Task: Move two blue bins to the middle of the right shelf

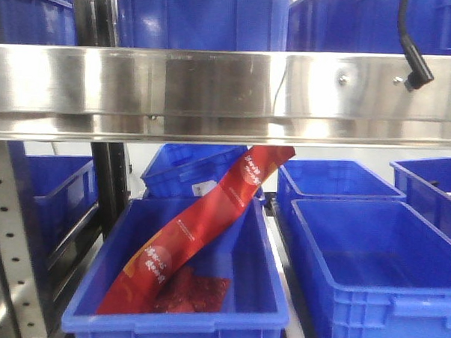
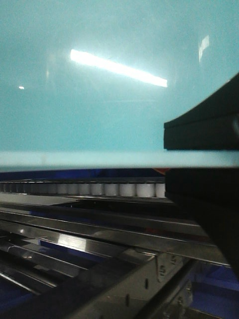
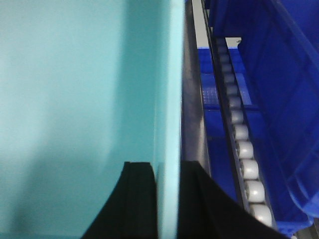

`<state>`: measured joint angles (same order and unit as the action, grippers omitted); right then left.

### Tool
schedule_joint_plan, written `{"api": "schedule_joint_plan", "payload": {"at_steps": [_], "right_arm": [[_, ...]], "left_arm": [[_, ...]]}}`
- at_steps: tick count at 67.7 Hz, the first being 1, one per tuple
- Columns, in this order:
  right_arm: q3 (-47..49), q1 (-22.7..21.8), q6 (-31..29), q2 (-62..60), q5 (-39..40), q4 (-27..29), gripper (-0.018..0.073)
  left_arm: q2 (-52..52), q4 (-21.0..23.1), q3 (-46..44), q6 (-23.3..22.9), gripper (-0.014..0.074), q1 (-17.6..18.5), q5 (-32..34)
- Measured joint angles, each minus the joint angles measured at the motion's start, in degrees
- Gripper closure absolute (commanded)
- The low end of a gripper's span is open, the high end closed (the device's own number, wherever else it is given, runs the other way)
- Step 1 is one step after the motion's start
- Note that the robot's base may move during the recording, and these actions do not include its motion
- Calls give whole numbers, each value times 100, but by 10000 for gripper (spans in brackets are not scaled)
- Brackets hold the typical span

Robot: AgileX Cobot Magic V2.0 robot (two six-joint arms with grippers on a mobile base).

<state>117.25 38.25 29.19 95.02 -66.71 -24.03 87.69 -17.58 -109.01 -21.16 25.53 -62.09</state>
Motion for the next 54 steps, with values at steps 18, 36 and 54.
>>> {"api": "schedule_joint_plan", "payload": {"at_steps": [18, 36, 54], "right_arm": [[0, 0, 0, 0, 0, 0, 725], [0, 0, 0, 0, 0, 0, 725], [0, 0, 0, 0, 0, 0, 725]], "left_arm": [[0, 11, 0, 0, 707, 0, 0], [0, 11, 0, 0, 707, 0, 0], [0, 11, 0, 0, 707, 0, 0]]}}
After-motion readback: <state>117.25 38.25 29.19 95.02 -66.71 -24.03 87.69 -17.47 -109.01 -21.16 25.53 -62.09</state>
